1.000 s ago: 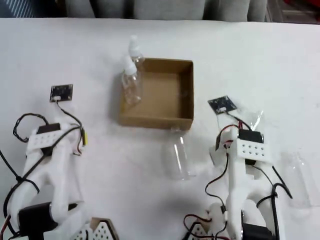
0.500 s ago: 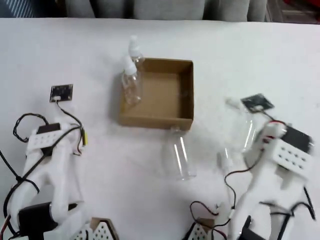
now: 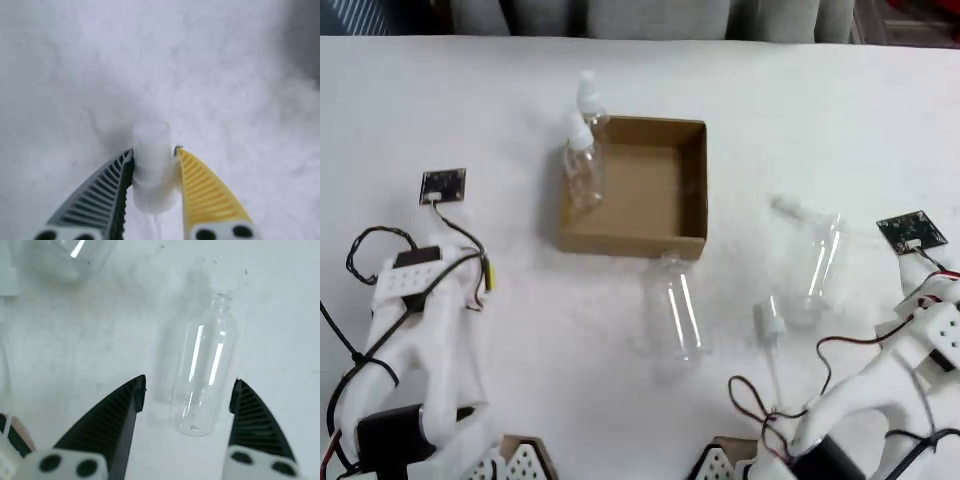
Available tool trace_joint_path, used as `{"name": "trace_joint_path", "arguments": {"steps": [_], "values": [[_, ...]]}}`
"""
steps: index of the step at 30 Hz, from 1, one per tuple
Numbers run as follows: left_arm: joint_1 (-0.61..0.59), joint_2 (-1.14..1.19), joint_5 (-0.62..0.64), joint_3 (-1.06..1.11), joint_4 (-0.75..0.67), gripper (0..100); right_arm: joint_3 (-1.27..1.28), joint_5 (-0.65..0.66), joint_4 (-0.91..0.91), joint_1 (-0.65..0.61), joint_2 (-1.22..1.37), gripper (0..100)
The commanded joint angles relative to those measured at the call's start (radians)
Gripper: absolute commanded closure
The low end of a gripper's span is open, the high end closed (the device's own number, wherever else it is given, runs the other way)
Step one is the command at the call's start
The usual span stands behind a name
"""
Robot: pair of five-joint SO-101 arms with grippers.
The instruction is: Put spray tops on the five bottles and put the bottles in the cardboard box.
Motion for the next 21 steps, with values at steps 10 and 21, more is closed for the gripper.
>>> {"name": "trace_joint_path", "arguments": {"steps": [10,21], "values": [[0.013,-0.045,-0.012,0.000,-0.020,98,-0.049,0.083,-0.263,0.016,0.245,75.8],[0.013,-0.045,-0.012,0.000,-0.021,98,-0.051,0.083,-0.380,0.016,0.344,75.8]]}}
